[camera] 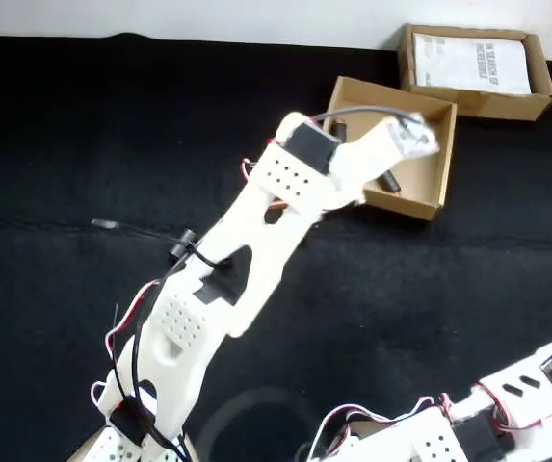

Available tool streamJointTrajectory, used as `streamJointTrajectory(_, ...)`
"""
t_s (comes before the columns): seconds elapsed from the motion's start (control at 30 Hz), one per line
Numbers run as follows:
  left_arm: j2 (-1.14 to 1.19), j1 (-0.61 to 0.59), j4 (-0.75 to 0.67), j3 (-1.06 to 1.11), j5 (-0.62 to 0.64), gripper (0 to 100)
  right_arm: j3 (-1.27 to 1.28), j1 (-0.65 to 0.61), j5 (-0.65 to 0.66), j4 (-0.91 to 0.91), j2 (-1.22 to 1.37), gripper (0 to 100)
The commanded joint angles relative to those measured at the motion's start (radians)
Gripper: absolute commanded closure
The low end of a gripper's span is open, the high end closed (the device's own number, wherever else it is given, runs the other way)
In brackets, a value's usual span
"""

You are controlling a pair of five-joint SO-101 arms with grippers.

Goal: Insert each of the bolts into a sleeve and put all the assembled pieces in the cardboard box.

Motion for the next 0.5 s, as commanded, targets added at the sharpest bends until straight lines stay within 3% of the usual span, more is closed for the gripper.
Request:
streamJointTrajectory(0.0,-0.016,0.016,-0.003,-0.134,0.103,99,0.14,-0.097,-0.029,0.042,-0.015,99.1)
streamJointTrajectory(0.27,-0.008,0.01,-0.006,-0.348,0.299,99,0.116,-0.321,-0.172,0.163,-0.015,99.1)
streamJointTrajectory(0.47,-0.008,-0.001,-0.003,-0.438,0.539,99,0.022,-0.57,-0.284,0.358,-0.015,99.1)
